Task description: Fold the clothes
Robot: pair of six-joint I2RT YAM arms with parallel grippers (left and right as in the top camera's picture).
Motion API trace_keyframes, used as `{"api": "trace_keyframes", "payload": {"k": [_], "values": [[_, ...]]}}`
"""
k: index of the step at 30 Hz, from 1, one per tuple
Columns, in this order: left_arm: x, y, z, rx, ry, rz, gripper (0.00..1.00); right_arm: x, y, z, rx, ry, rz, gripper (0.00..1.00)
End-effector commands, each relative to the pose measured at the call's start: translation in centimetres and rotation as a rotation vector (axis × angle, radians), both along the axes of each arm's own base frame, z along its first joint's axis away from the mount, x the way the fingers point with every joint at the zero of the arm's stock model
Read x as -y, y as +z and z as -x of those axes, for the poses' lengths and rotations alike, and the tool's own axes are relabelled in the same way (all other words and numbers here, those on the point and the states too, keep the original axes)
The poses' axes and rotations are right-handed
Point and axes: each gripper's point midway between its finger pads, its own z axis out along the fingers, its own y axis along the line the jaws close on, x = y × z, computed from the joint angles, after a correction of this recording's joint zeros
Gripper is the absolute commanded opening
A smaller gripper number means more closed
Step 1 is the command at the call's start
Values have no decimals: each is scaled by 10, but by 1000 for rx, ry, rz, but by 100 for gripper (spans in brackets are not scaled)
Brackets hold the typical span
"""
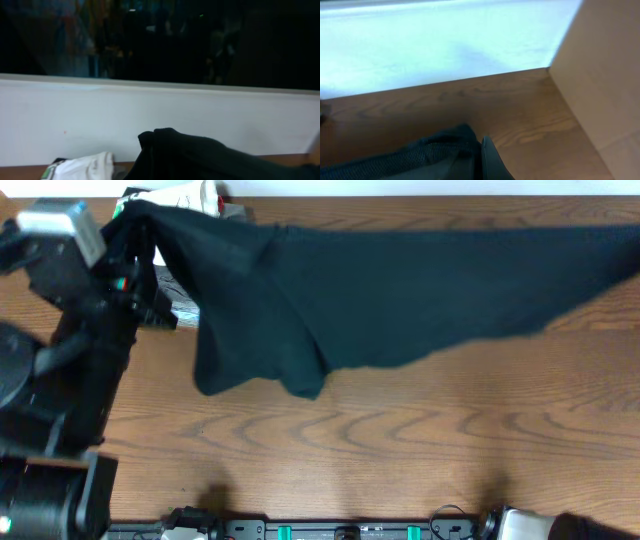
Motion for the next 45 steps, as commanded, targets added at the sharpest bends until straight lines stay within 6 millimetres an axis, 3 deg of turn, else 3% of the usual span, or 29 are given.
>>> {"api": "trace_keyframes", "payload": {"k": [1,8,12,15,18,22,30,33,40,45], "values": [[4,20,23,58,-34,37,6,9,15,36,52,-108,26,1],[11,22,39,70,-71,39,6,8,22,83,87,-191,42,1],[12,13,36,33,-71,33,6,8,22,85,90,-191,43,1],[5,8,28,12,-25,31,6,11,14,73,57,-194,26,1],[-3,0,13,-19,36,29,6,17,-3,53,-22,-194,9,1],[2,-21,-19,-101,40,13,6,26,-32,20,-144,-186,-22,1],[21,-94,-101,-323,29,-31,6,40,-90,-43,-340,-161,-87,1],[28,-126,-134,-393,29,-44,6,41,-121,-71,-428,-126,-133,1],[37,-178,-182,-488,30,-63,6,49,-174,-120,-540,-97,-183,1],[44,-204,-212,-501,28,-66,6,50,-219,-160,-606,-76,-191,1]]}}
